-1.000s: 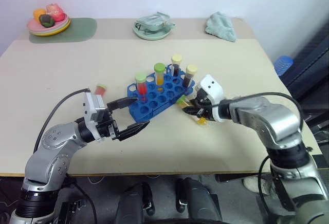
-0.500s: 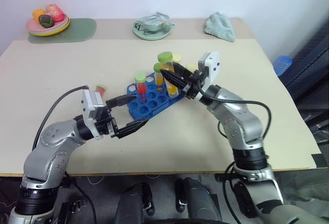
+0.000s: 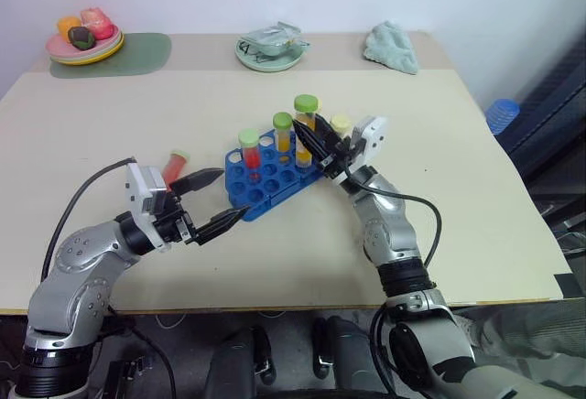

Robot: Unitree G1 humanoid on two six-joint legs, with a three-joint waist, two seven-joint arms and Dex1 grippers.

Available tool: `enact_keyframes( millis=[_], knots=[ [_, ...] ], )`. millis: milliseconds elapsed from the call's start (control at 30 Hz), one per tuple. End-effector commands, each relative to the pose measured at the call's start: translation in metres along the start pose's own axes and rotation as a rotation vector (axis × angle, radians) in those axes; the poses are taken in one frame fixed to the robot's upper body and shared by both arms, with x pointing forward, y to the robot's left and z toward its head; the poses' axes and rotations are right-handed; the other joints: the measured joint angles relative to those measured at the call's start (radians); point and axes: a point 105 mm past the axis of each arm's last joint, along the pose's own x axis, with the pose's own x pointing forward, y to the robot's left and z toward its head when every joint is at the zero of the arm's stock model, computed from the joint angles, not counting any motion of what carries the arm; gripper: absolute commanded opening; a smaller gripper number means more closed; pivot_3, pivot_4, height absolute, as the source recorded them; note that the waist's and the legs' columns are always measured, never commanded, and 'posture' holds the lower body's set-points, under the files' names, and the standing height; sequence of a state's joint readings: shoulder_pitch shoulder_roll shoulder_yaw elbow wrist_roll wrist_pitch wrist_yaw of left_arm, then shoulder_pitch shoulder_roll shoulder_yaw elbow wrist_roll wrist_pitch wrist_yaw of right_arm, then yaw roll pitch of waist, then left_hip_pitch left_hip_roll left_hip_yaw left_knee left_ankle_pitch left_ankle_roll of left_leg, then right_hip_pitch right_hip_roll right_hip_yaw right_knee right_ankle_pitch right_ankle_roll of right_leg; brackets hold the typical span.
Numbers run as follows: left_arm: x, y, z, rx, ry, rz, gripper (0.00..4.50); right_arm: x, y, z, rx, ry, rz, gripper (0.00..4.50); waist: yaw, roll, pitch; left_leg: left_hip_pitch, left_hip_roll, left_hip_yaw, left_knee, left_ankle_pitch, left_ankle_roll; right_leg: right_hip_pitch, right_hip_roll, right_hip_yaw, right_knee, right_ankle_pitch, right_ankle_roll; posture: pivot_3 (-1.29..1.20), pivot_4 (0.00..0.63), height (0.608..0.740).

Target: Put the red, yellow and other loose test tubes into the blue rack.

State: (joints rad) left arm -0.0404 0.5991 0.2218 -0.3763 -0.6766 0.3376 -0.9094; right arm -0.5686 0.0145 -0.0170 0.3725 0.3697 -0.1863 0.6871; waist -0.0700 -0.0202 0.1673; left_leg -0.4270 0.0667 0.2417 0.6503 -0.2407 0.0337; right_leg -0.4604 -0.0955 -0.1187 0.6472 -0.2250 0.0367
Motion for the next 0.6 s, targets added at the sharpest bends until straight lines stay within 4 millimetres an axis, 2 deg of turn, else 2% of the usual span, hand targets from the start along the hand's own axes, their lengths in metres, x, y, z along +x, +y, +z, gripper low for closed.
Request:
enact_keyframes(
  millis=[33,167,600],
  knots=[
    [-0.002,-0.003,0.014,0.046,-0.036,0.000,4.50,0.006,0.003,0.008,-0.008,-0.069,0.019,0.84,0.000,0.000,0.000,0.000,0.000,0.000,0.000,0.000,0.000,0.000,0.000,0.000,0.000,0.000,0.000,0.00,0.150,0.740],
    [-0.003,-0.002,0.015,0.047,-0.034,0.005,4.50,0.005,0.003,0.000,-0.001,-0.066,0.015,0.84,0.000,0.000,0.000,0.000,0.000,0.000,0.000,0.000,0.000,0.000,0.000,0.000,0.000,0.000,0.000,0.00,0.150,0.740],
    [-0.005,-0.001,0.018,0.057,-0.027,0.012,4.50,0.000,-0.015,-0.022,-0.014,-0.035,-0.059,0.84,-0.001,0.000,0.000,0.001,0.000,0.000,0.000,0.000,-0.001,0.001,0.000,0.000,0.001,0.000,0.000,0.00,0.150,0.740]
  ],
)
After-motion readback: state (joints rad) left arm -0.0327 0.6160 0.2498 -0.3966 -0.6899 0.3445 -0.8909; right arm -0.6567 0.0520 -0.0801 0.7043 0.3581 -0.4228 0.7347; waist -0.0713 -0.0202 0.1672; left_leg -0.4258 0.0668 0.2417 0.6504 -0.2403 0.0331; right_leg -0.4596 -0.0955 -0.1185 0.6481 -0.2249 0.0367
